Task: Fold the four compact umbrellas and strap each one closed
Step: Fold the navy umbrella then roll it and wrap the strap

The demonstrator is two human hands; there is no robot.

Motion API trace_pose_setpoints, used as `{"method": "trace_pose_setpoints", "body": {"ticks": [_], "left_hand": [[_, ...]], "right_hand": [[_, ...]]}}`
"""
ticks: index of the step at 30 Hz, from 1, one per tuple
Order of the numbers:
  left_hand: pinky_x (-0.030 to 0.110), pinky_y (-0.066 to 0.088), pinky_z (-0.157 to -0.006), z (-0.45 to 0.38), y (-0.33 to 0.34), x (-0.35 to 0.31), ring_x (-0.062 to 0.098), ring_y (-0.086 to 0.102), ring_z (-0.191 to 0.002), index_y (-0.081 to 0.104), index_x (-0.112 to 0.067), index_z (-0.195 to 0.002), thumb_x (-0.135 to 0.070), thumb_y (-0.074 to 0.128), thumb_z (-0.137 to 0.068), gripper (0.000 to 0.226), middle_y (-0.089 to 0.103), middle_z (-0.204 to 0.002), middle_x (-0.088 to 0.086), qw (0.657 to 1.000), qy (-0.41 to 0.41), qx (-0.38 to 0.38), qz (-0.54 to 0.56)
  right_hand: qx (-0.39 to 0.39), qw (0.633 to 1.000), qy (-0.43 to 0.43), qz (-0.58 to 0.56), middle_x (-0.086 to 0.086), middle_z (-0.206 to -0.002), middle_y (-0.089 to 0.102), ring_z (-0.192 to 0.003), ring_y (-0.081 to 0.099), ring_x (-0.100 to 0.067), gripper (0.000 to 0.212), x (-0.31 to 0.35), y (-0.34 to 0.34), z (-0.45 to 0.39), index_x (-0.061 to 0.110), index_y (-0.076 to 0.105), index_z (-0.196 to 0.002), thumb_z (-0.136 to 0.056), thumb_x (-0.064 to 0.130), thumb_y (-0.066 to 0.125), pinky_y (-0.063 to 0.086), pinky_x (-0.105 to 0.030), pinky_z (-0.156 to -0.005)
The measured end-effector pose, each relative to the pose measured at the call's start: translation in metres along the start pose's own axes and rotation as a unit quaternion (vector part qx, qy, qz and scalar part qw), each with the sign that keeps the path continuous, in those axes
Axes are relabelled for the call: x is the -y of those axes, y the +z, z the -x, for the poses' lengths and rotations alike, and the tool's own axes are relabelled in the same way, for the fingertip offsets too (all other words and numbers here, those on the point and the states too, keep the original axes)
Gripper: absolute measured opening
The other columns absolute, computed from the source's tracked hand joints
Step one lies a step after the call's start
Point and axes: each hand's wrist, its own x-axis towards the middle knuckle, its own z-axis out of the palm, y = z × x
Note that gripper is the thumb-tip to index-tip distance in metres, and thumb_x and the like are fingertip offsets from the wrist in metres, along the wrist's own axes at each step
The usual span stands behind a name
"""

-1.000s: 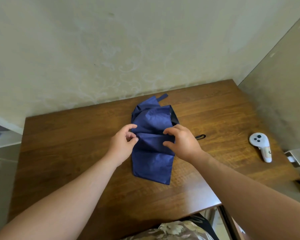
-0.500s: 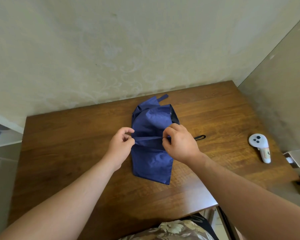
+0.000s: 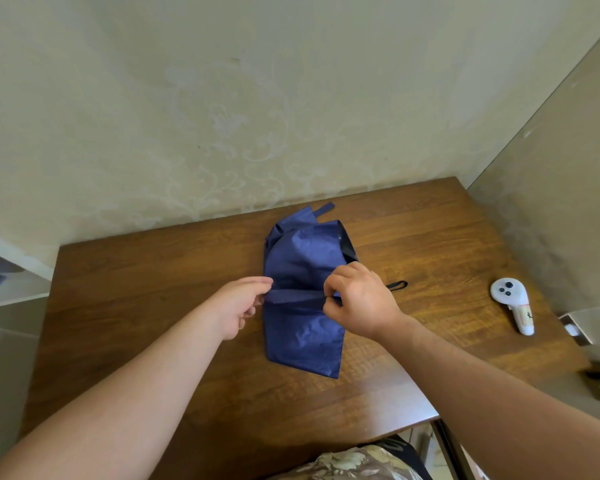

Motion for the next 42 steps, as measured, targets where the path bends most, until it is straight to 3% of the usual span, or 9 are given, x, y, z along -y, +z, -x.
{"method": "trace_pose_setpoints", "body": {"ticks": [6, 11, 15, 22, 30, 34, 37, 40, 42], "left_hand": [[0.028, 0.039, -0.073, 0.008, -0.003, 0.004, 0.015, 0.057, -0.098, 0.060, -0.051, -0.140, -0.032, 0.064, -0.104, 0.042, 0.058, -0.135, -0.015, 0.992, 0.053, 0.103, -0.050], [0.029, 0.048, -0.098, 0.011, -0.003, 0.015, 0.007, 0.064, -0.110, 0.072, -0.043, -0.125, -0.011, 0.077, -0.094, 0.045, 0.070, -0.121, -0.008, 0.979, 0.153, 0.092, -0.098], [0.020, 0.047, -0.076, 0.011, -0.004, 0.025, 0.006, 0.062, -0.085, 0.080, -0.039, -0.102, -0.013, 0.082, -0.090, 0.029, 0.070, -0.084, -0.025, 0.950, 0.249, 0.000, -0.190], [0.016, 0.047, -0.073, 0.013, -0.007, 0.029, -0.002, 0.065, -0.087, 0.078, -0.044, -0.096, -0.030, 0.080, -0.092, 0.015, 0.072, -0.089, -0.022, 0.915, 0.298, -0.094, -0.256], [0.020, 0.052, -0.083, 0.007, -0.016, 0.048, -0.006, 0.062, -0.097, 0.078, -0.040, -0.105, -0.031, 0.073, -0.098, 0.012, 0.069, -0.103, -0.025, 0.889, 0.353, -0.083, -0.279], [0.026, 0.046, -0.098, 0.005, -0.022, 0.061, -0.003, 0.050, -0.114, 0.072, -0.045, -0.108, -0.042, 0.075, -0.094, 0.015, 0.055, -0.119, -0.028, 0.838, 0.377, -0.075, -0.388], [0.028, 0.037, -0.108, 0.006, -0.018, 0.072, 0.000, 0.036, -0.128, 0.063, -0.047, -0.126, -0.050, 0.080, -0.086, 0.044, 0.044, -0.135, -0.025, 0.763, 0.412, -0.042, -0.496], [0.035, 0.044, -0.110, 0.001, -0.006, 0.088, 0.007, 0.046, -0.128, 0.067, -0.041, -0.129, -0.037, 0.080, -0.088, 0.043, 0.051, -0.132, -0.018, 0.696, 0.457, -0.022, -0.554], [0.038, 0.046, -0.111, -0.002, 0.000, 0.096, 0.008, 0.050, -0.127, 0.069, -0.038, -0.128, -0.032, 0.075, -0.092, 0.037, 0.056, -0.129, -0.018, 0.688, 0.454, -0.015, -0.566]], "right_hand": [[-0.003, 1.000, 0.015, -0.010, 0.013, -0.083, 0.055, -0.085, 0.050, -0.018, 0.022, 0.003, 0.000, 0.007, 0.027, 0.061, -0.083, -0.082, 0.041, 0.044, 0.050, -0.038, -0.073], [-0.006, 0.999, 0.032, -0.014, 0.013, -0.085, 0.056, -0.087, 0.048, -0.016, 0.010, -0.002, 0.001, 0.009, 0.027, 0.060, -0.084, -0.084, 0.034, 0.052, 0.046, -0.036, -0.073], [-0.014, 0.999, 0.040, -0.014, 0.012, -0.086, 0.059, -0.087, 0.050, -0.017, 0.001, -0.005, 0.001, 0.010, 0.025, 0.063, -0.086, -0.086, 0.025, 0.063, 0.049, -0.038, -0.073], [-0.032, 0.999, 0.028, -0.033, 0.014, -0.083, 0.058, -0.085, 0.050, -0.014, 0.003, -0.001, 0.002, 0.016, 0.026, 0.063, -0.083, -0.084, 0.029, 0.061, 0.051, -0.039, -0.074], [-0.006, 0.999, 0.022, 0.037, 0.006, -0.090, 0.061, -0.087, 0.056, -0.025, 0.023, -0.004, 0.023, 0.036, 0.024, 0.065, -0.100, -0.078, 0.022, 0.072, 0.048, -0.038, -0.071], [-0.024, 0.999, 0.004, 0.032, 0.008, -0.081, 0.062, -0.082, 0.057, -0.024, 0.014, -0.005, 0.032, 0.046, 0.024, 0.069, -0.084, -0.075, 0.015, 0.076, 0.044, -0.035, -0.066], [0.007, 1.000, -0.001, 0.026, 0.010, -0.080, 0.060, -0.085, 0.055, -0.021, 0.012, -0.002, 0.039, 0.057, 0.026, 0.068, -0.080, -0.074, 0.017, 0.072, 0.041, -0.034, -0.064], [0.048, 0.999, 0.001, 0.025, 0.011, -0.081, 0.060, -0.088, 0.056, -0.021, 0.012, -0.001, 0.051, 0.068, 0.029, 0.069, -0.081, -0.072, 0.021, 0.072, 0.041, -0.033, -0.063], [0.068, 0.997, 0.005, 0.024, 0.011, -0.082, 0.060, -0.089, 0.057, -0.021, 0.012, 0.000, 0.060, 0.075, 0.031, 0.070, -0.081, -0.072, 0.024, 0.074, 0.046, -0.035, -0.064]]}}
